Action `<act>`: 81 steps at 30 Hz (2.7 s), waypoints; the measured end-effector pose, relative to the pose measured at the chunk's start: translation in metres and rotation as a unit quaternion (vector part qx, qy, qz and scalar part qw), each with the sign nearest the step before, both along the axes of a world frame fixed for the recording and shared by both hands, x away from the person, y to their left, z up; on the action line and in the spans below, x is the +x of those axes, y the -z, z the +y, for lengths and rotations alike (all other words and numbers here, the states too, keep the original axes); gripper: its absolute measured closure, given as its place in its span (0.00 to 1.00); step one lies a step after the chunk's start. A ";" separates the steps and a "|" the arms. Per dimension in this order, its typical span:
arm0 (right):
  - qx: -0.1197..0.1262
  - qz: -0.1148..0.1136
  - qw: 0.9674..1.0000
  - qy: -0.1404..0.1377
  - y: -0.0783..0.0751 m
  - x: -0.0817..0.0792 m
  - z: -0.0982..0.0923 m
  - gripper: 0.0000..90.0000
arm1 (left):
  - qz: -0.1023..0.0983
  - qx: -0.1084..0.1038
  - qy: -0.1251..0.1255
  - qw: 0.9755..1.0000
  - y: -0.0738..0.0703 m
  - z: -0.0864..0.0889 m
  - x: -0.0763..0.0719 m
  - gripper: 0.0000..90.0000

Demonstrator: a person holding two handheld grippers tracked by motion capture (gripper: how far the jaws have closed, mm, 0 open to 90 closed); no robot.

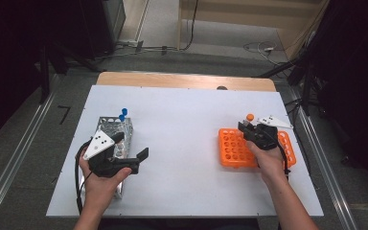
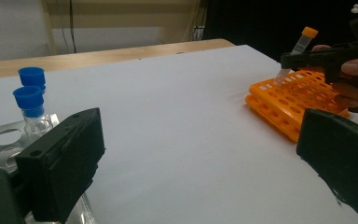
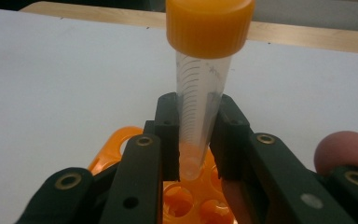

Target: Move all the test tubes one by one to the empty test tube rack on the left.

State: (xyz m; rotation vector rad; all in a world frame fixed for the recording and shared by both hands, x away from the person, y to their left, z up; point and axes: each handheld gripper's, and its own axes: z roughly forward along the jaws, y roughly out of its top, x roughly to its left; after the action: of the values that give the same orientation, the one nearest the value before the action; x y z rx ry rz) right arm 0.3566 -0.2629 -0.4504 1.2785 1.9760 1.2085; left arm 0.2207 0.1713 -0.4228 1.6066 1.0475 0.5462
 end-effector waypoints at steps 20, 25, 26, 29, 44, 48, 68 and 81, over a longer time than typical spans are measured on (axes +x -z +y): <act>0.005 -0.021 0.995 -0.096 -0.010 -0.039 0.035 0.80 | -0.002 0.005 0.032 0.999 -0.001 -0.019 0.002 0.01; 0.004 -0.021 0.993 -0.117 -0.010 -0.047 0.046 0.80 | -0.003 0.009 0.044 0.999 -0.001 -0.026 0.002 0.01; 0.003 -0.021 0.992 -0.121 -0.010 -0.049 0.048 0.80 | -0.002 0.009 0.046 0.999 0.000 -0.027 0.002 0.01; 0.003 -0.023 0.991 -0.132 -0.010 -0.053 0.054 0.80 | -0.001 0.010 0.054 0.998 0.000 -0.032 0.002 0.01; 0.003 -0.017 0.982 -0.188 -0.007 -0.074 0.082 0.80 | 0.001 0.010 0.088 0.996 0.001 -0.052 -0.001 0.03; 0.001 -0.015 0.979 -0.201 -0.006 -0.079 0.090 0.80 | 0.002 0.010 0.097 0.995 0.000 -0.056 -0.001 0.04; -0.015 -0.011 0.957 -0.288 0.001 -0.108 0.133 0.80 | -0.009 0.003 0.177 0.984 0.002 -0.082 -0.005 0.47; -0.025 -0.008 0.941 -0.337 0.000 -0.125 0.148 0.80 | -0.009 0.006 0.209 0.978 0.003 -0.088 -0.008 0.73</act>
State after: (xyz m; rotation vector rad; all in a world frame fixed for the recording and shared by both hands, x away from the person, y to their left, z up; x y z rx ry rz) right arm 0.2317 -0.1147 -0.4507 0.5534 2.5093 1.4352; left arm 0.2130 0.0828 -0.4260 1.7647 0.6632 0.2817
